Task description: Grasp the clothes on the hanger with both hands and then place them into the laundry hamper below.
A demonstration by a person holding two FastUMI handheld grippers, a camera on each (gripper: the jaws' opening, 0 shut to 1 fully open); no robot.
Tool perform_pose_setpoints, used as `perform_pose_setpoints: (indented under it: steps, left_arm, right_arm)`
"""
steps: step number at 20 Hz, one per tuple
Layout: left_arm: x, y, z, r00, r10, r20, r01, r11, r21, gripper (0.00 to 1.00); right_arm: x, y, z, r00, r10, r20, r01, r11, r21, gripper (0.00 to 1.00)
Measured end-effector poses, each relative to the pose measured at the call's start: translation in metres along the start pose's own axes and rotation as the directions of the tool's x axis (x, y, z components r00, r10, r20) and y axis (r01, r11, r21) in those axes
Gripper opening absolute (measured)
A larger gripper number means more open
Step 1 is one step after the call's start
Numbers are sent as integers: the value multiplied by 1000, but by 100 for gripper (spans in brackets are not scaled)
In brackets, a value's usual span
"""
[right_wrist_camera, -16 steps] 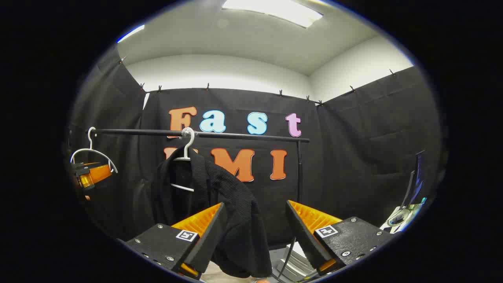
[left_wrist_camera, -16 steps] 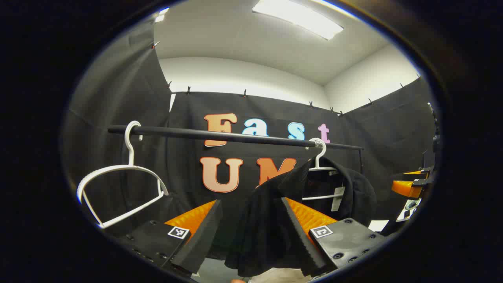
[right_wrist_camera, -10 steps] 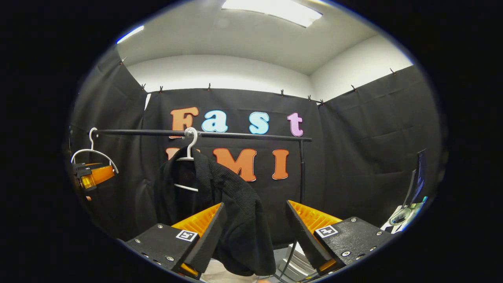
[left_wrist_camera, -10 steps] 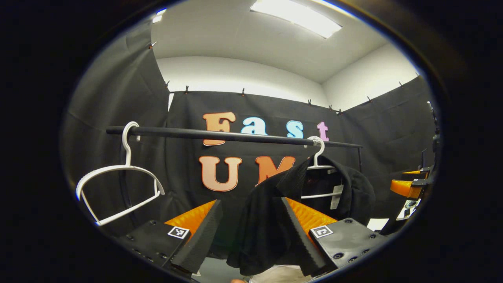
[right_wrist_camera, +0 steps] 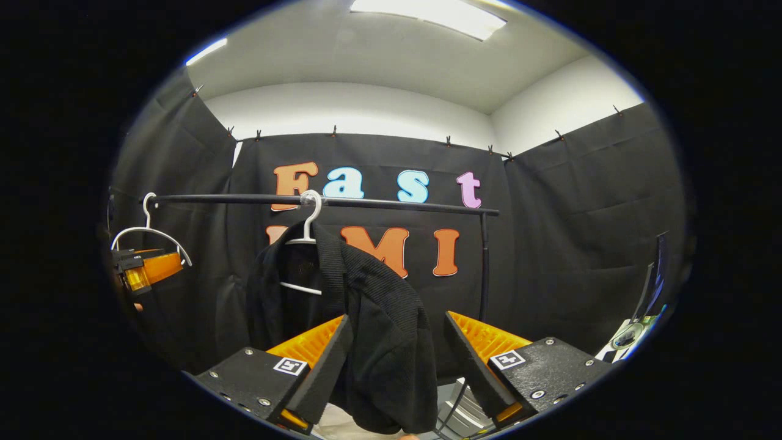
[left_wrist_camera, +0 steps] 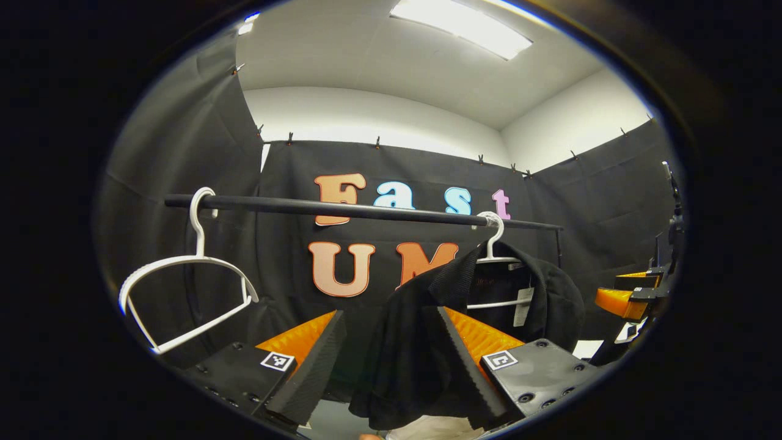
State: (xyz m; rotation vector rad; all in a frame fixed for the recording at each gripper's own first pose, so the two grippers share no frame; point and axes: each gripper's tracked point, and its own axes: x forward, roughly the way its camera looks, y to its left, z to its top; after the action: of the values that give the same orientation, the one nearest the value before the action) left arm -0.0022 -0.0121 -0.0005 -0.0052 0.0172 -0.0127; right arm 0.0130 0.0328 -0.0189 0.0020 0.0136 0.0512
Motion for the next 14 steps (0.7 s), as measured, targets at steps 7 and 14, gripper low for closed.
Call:
perform_pose_setpoints:
  steps: [7, 14]
  left_arm:
    - [17, -28, -24, 1000, -25, -17, 25, 999, -23, 99]
    - [55, -63, -67, 998, -60, -27, 60, 998, -18, 96]
  right_arm:
    - [21, 31, -20, 1000, 30, -5, -30, 1000, 8, 93]
    - [57, 70, -46, 999, 48, -13, -48, 999, -10, 93]
